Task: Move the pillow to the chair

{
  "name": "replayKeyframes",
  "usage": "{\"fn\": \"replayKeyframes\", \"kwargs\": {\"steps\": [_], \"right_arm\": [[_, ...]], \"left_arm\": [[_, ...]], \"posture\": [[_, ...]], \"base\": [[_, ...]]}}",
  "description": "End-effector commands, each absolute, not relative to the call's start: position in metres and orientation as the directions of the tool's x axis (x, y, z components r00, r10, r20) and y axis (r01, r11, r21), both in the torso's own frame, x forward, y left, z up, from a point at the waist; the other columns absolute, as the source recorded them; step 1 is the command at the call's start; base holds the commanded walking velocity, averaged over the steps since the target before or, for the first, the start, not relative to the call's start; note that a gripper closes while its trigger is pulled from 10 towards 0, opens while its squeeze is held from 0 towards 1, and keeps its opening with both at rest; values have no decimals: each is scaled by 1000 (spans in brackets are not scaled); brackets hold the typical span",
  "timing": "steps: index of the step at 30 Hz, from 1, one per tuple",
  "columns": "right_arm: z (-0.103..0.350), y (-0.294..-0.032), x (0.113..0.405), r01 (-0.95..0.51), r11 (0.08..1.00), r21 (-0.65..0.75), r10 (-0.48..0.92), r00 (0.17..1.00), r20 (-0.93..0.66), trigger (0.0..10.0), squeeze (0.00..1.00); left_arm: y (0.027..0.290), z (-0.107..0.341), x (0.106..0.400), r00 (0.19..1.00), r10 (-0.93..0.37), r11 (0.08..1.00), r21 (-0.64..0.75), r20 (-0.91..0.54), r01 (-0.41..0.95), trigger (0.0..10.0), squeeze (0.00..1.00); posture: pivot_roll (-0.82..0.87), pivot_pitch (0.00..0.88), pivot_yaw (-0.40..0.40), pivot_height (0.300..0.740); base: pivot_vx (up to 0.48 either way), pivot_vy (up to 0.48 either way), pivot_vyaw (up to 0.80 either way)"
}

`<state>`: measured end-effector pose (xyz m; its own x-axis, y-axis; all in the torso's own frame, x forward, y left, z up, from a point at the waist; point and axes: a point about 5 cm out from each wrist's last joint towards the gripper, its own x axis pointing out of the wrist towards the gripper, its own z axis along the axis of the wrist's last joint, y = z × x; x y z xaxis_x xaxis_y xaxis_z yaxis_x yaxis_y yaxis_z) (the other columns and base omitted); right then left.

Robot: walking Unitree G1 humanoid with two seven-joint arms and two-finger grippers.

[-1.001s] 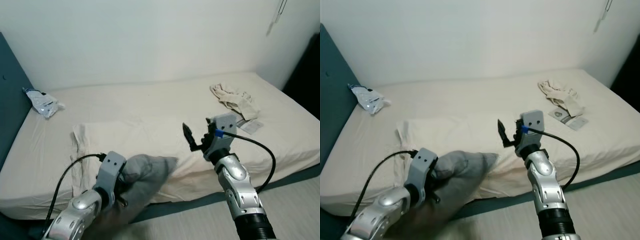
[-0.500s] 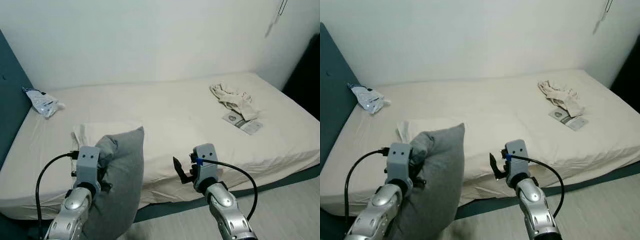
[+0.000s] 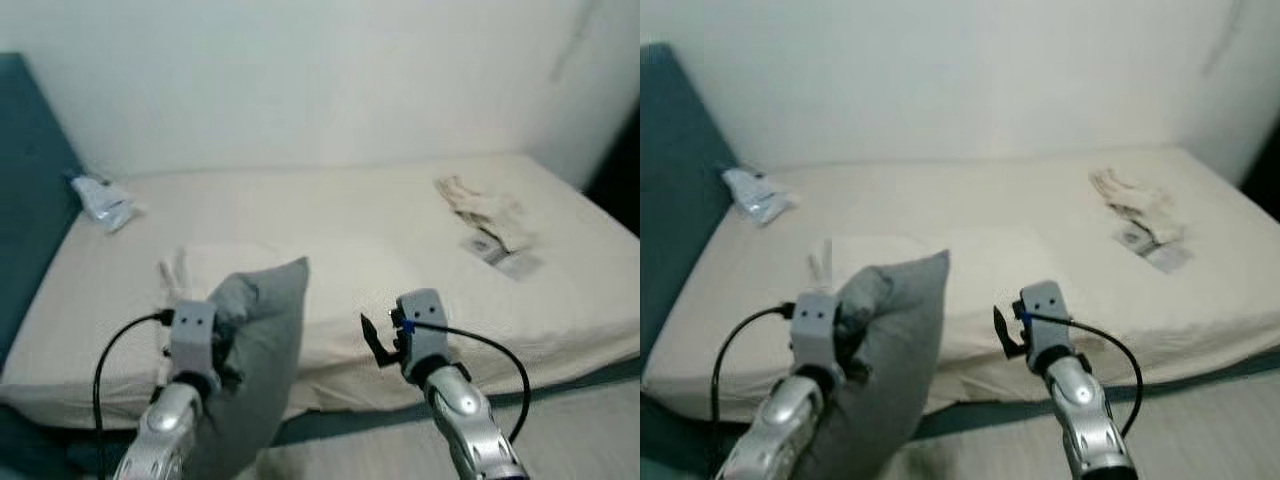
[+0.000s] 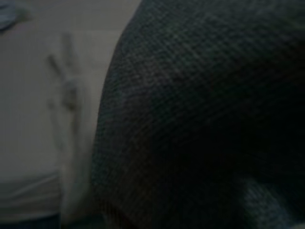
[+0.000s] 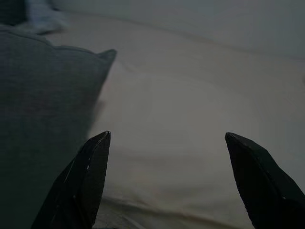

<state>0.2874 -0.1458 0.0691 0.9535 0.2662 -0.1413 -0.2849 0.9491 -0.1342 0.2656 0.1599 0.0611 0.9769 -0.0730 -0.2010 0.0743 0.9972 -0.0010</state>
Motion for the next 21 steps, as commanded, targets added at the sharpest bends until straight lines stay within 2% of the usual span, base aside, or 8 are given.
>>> {"fn": "replayKeyframes", "kwargs": {"steps": [1,10,16,21], "right_arm": [[67,-143,287,-294,946,-136,274,951,-145,10000,0],[68,-142,288,-273,955,-118,258,957,-132,10000,0],[68,-144,290,-256,960,-115,242,962,-125,10000,0],[69,-145,292,-250,961,-117,236,964,-119,10000,0]], "left_arm": [[164,68,272,985,-25,999,30,-174,31,10000,0],[154,71,273,985,-46,999,15,-166,49,10000,0],[147,74,273,983,-61,998,-43,-172,54,10000,0],[141,77,272,982,-95,995,-25,-165,92,10000,0]], "posture": [[16,60,-8,740],[22,57,-2,740],[26,57,3,740],[28,55,5,740]], "base": [[0,0,800],[0,0,800],[0,0,800],[0,0,800]]}}
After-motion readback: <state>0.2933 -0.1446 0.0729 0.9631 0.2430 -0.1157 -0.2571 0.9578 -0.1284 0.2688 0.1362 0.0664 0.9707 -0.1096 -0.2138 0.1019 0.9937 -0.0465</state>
